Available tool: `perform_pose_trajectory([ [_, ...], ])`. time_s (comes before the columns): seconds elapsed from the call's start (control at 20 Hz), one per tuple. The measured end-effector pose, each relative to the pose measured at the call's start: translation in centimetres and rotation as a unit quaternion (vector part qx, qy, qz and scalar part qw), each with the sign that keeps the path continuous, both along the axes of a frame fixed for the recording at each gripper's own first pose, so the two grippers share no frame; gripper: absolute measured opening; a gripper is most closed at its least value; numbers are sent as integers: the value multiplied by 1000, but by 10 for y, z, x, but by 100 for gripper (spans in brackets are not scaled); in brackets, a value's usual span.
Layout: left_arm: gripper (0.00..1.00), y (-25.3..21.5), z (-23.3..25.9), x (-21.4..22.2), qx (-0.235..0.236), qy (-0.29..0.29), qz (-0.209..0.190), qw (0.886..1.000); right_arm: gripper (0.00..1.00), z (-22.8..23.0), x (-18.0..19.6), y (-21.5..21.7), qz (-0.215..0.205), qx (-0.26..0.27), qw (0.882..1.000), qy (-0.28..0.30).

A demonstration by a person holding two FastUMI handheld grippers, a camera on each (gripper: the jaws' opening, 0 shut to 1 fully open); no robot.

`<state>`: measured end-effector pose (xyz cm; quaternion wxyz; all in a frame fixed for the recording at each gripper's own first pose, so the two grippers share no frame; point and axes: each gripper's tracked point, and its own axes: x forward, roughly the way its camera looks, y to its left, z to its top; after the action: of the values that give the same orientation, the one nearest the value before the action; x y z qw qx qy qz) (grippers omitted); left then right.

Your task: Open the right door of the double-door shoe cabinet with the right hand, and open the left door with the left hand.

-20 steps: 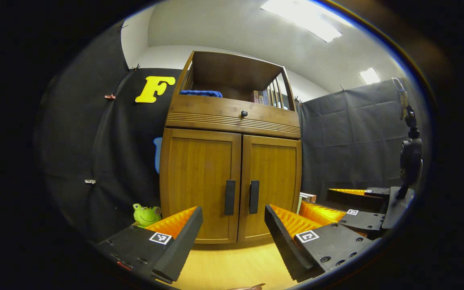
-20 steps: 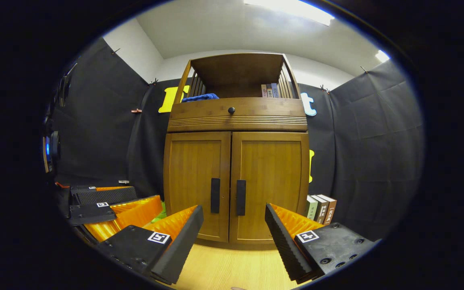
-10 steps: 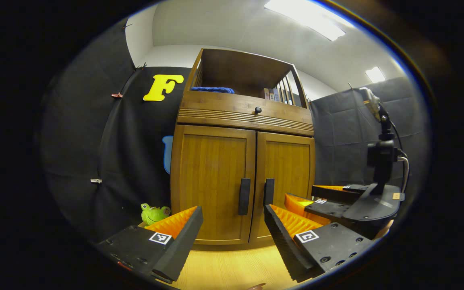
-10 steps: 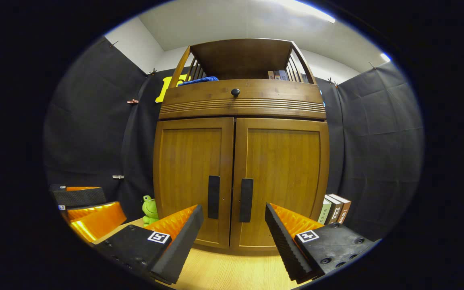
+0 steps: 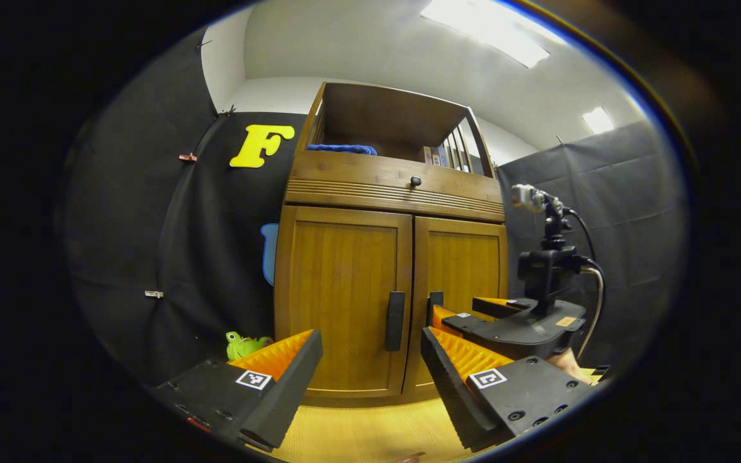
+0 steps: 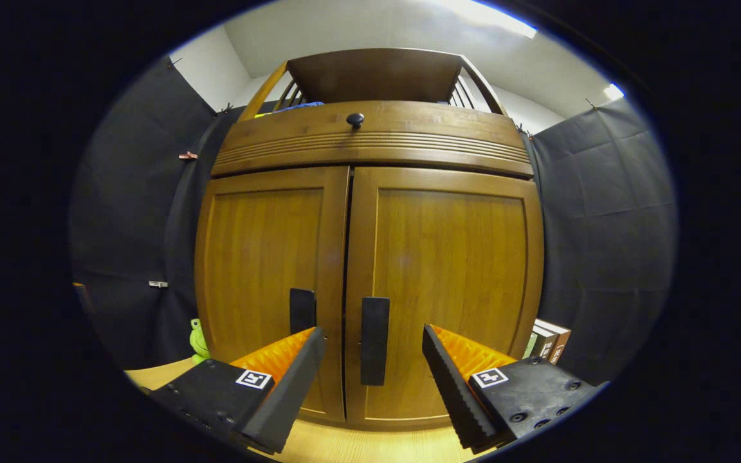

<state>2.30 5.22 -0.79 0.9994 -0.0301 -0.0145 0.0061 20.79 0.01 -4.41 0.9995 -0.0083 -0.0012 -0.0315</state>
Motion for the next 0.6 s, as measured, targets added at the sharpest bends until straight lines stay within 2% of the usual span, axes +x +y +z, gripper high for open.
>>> perform_pose_trajectory([
  [0.15,96,8,0,7,-3,-7,9,1000,96,-18,25,-3,-3,6,1000,10],
  [0.4,96,14,-8,20,-2,-2,10,1000,88,-35,55,-14,-23,2,1000,17],
  [0.55,95,16,-17,27,1,6,8,1000,89,-43,68,-16,-24,6,1000,19],
  [0.6,95,18,-20,28,4,7,10,1000,75,-44,72,-17,-25,5,1000,17],
])
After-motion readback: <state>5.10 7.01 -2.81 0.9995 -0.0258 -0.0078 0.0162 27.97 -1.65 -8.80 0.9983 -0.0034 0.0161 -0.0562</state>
